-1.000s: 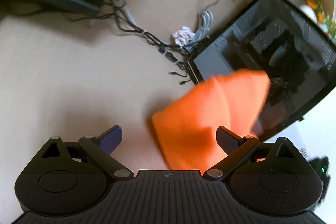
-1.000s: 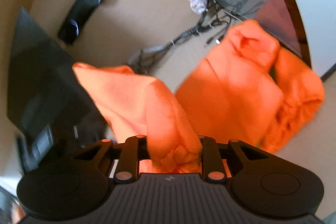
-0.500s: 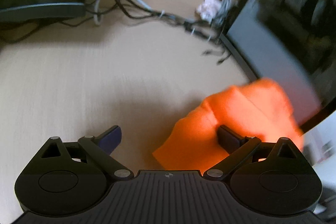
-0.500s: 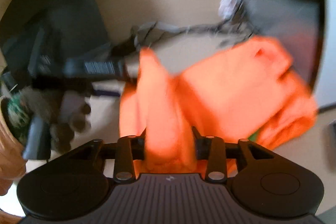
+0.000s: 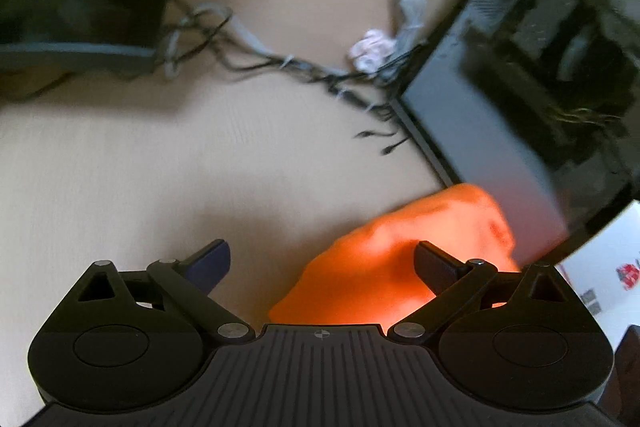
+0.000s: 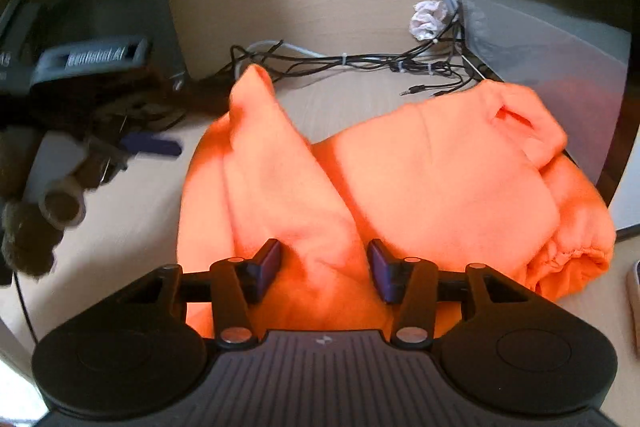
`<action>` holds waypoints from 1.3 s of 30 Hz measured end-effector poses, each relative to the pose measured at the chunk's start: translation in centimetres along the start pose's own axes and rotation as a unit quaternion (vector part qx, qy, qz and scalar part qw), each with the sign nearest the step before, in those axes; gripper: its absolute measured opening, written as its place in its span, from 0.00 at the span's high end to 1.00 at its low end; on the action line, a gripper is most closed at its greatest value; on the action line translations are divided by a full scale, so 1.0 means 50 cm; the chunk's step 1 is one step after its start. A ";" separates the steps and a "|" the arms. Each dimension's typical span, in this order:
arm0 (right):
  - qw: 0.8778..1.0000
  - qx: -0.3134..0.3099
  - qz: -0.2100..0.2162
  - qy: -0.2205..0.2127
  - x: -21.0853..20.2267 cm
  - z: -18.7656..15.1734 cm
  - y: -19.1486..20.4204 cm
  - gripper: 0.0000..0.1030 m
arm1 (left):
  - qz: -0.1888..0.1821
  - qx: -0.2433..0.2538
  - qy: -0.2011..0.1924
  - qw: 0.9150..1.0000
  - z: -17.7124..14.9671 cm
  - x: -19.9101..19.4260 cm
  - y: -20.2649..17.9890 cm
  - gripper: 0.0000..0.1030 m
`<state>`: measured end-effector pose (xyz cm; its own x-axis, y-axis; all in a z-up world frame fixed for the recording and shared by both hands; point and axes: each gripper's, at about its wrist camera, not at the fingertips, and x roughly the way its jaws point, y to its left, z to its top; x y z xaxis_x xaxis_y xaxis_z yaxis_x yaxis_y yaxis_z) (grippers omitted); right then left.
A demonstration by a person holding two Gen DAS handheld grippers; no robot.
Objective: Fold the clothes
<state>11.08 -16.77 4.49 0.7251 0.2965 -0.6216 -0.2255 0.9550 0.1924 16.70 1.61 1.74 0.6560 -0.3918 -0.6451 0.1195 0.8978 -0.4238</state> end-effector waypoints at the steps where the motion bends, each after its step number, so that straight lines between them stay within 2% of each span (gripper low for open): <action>1: 1.000 -0.009 -0.002 0.000 -0.002 -0.002 0.006 0.53 | -0.007 0.009 -0.001 1.000 0.001 0.003 -0.009 0.02; 3: 1.000 -0.021 -0.003 0.003 -0.006 -0.001 0.015 0.53 | -0.003 0.027 0.013 1.000 -0.001 0.030 -0.029 0.02; 6: 0.999 -0.039 -0.005 -0.002 -0.042 -0.004 0.015 0.49 | 0.050 0.067 0.056 0.995 -0.008 0.096 -0.051 0.01; 8: 0.997 -0.067 -0.003 -0.036 -0.083 -0.006 0.031 0.44 | 0.058 0.062 0.071 0.994 -0.006 0.121 -0.045 0.01; 10: 0.992 -0.102 0.007 -0.071 -0.112 -0.005 0.049 0.35 | 0.064 0.056 0.085 0.993 -0.004 0.144 -0.039 0.00; 12: 0.988 -0.136 0.014 -0.076 -0.108 -0.009 0.067 0.28 | 0.070 0.065 0.084 0.992 -0.004 0.148 -0.045 0.00; 15: 0.989 -0.145 0.003 -0.013 -0.050 -0.035 0.072 0.26 | 0.080 0.081 0.080 0.990 -0.008 0.142 -0.054 0.00; 16: 0.989 -0.148 -0.002 -0.005 -0.045 -0.046 0.077 0.24 | 0.081 0.083 0.079 0.990 -0.008 0.138 -0.055 0.00; 21: 0.972 -0.228 -0.025 -0.043 -0.078 -0.058 0.130 0.22 | 0.088 0.091 0.076 0.989 -0.009 0.130 -0.053 0.00; 23: 0.968 -0.243 -0.021 -0.064 -0.096 -0.053 0.143 0.22 | 0.089 0.090 0.074 0.989 -0.010 0.129 -0.054 0.00; 25: 0.971 -0.229 -0.001 -0.064 -0.099 -0.044 0.144 0.22 | 0.091 0.089 0.073 0.989 -0.011 0.128 -0.055 0.00; 28: 0.982 -0.186 0.011 -0.017 -0.055 -0.039 0.116 0.22 | 0.093 0.088 0.071 0.989 -0.012 0.126 -0.057 0.00; 30: 0.987 -0.162 0.015 0.002 -0.028 -0.044 0.095 0.22 | 0.086 0.069 0.064 0.992 -0.012 0.111 -0.052 0.01; 32: 0.987 -0.157 0.020 -0.004 -0.032 -0.044 0.088 0.22 | 0.054 0.022 0.054 0.997 -0.015 0.073 -0.041 0.01; 35: 0.991 -0.132 0.032 -0.018 -0.056 -0.033 0.076 0.22 | -0.002 -0.025 0.043 0.999 -0.029 0.014 -0.021 0.01; 37: 0.993 -0.104 0.043 -0.033 -0.082 -0.021 0.061 0.22 | -0.009 -0.028 0.040 0.999 -0.043 -0.004 -0.013 0.01; 39: 0.994 -0.084 0.042 -0.049 -0.104 -0.010 0.042 0.22 | 0.006 -0.013 0.041 0.999 -0.053 -0.003 -0.009 0.01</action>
<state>6.50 -16.29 7.78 0.7569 0.3811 -0.5310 -0.3867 0.9161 0.1063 14.56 0.72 0.37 0.5932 -0.3968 -0.7004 0.0909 0.8975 -0.4315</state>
